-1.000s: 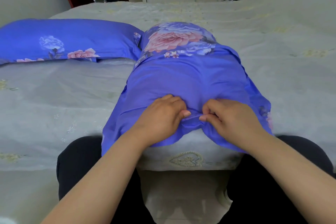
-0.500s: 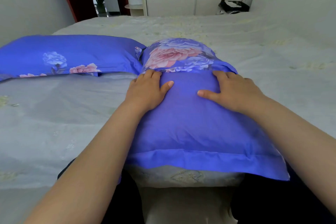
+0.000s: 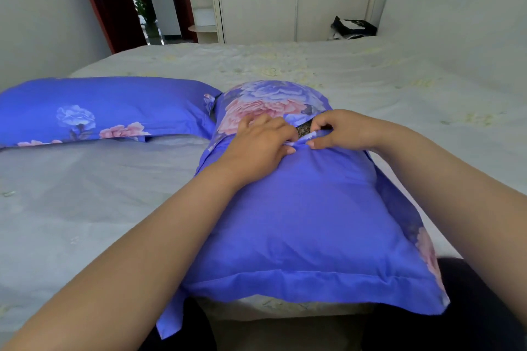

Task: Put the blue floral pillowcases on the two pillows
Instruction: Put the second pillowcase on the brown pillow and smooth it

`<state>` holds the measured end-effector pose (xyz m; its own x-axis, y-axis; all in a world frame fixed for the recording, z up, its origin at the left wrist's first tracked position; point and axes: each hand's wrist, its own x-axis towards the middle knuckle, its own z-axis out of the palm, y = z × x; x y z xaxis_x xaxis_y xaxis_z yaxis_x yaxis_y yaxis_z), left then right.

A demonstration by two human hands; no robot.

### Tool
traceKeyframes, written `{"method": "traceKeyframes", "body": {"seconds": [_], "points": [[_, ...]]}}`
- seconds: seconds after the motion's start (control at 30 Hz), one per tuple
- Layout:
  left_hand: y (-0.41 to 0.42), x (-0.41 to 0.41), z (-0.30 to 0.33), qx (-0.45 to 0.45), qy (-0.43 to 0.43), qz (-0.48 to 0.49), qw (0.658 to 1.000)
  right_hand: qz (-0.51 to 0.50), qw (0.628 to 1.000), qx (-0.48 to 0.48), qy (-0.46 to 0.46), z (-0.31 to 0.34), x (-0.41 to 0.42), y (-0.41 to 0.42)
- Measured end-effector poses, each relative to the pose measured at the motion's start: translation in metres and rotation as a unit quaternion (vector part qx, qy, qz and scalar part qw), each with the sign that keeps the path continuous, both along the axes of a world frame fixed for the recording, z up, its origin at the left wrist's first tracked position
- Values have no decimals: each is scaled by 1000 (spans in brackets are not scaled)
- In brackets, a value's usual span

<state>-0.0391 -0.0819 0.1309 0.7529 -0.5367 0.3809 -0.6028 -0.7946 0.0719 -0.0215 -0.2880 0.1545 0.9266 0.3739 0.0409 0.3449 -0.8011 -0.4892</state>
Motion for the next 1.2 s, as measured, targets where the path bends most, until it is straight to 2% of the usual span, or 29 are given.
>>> {"method": "traceKeyframes", "body": {"seconds": [0.07,0.17,0.23,0.27,0.33,0.4,0.5,0.6,0.67,0.73,0.8,0.87,0.97,1.03,1.1,1.2], "points": [[-8,-1,2,55,-2,12,998,3,1000,-14,-22,8,4,4],[-5,9,22,171,29,123,977,-44,993,-58,-88,7,13,4],[12,23,37,238,98,197,946,-58,989,-111,-82,8,14,-2],[22,30,42,257,139,210,933,-45,988,-139,-51,10,13,-7],[38,41,42,242,164,193,937,-17,983,-177,38,17,9,-15],[42,49,31,174,96,161,967,-5,987,-146,66,21,7,-13],[33,57,4,92,12,167,982,-12,995,-96,-34,4,10,15],[28,59,-19,71,13,188,979,-53,969,-151,-187,-24,8,46],[29,57,-25,45,15,191,980,-111,944,-191,-247,-29,25,32],[28,52,-27,33,20,192,981,-231,927,-228,-188,-30,48,-2],[29,48,-24,71,32,193,978,-302,909,-268,-104,-36,59,-27],[35,48,-15,135,79,210,965,-270,912,-295,-96,-48,59,-28],[56,54,4,230,171,240,927,-206,935,-271,-103,-50,47,-27],[65,59,14,273,185,244,912,-169,940,-286,-72,-42,39,-36],[69,67,15,278,131,233,923,-146,935,-321,-39,-35,34,-43],[66,77,-6,196,2,226,954,-110,894,-431,-56,-37,29,-42]]}}
